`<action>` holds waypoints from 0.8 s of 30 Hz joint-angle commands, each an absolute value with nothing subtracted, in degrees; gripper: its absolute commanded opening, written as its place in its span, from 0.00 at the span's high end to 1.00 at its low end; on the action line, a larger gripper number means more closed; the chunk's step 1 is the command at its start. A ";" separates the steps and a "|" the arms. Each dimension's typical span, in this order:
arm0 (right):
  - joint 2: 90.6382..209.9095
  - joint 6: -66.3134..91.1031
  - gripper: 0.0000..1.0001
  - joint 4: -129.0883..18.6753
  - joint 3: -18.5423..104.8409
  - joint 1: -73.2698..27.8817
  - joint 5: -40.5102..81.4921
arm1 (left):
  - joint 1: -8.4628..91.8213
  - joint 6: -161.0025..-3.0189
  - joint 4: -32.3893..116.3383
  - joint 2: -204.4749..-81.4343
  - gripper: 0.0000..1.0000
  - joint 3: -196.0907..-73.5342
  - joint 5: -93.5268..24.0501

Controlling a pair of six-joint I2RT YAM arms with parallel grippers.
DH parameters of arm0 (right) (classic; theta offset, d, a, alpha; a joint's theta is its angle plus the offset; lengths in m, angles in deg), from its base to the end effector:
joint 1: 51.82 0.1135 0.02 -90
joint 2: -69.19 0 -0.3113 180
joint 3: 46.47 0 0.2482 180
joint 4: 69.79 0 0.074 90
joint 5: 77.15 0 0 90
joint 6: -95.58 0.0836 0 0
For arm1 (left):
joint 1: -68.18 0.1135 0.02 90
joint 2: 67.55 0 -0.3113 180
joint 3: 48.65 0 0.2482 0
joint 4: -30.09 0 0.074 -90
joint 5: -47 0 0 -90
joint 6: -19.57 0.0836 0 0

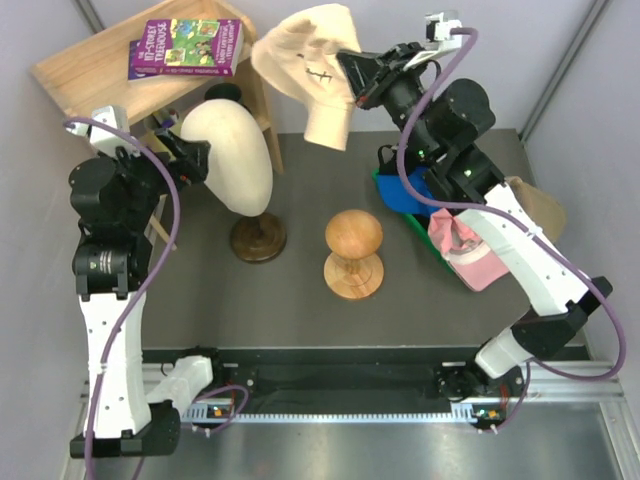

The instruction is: Stack the hats

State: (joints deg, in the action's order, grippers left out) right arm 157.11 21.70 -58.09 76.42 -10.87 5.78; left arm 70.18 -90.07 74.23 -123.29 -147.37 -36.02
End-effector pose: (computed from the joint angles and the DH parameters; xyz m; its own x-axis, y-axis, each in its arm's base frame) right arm 0.2758 0.2257 0.6289 0.1298 0.4774 -0.8690 -0.6256 0.7194 0.3018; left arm 0.1835 -0.0038 0.5368 -0.0482 -0.3355 -0.9408 0.0749 0.9380 -0.3384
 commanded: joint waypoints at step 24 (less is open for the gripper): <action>158.49 36.96 1.00 -73.47 80.02 -2.87 13.20 | 58.61 -142.85 33.70 -127.66 0.07 -142.44 -11.35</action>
State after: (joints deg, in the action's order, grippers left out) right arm 159.10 37.31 -70.94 79.02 -3.83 13.60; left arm 64.39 -139.42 39.65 -125.55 -139.53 -11.58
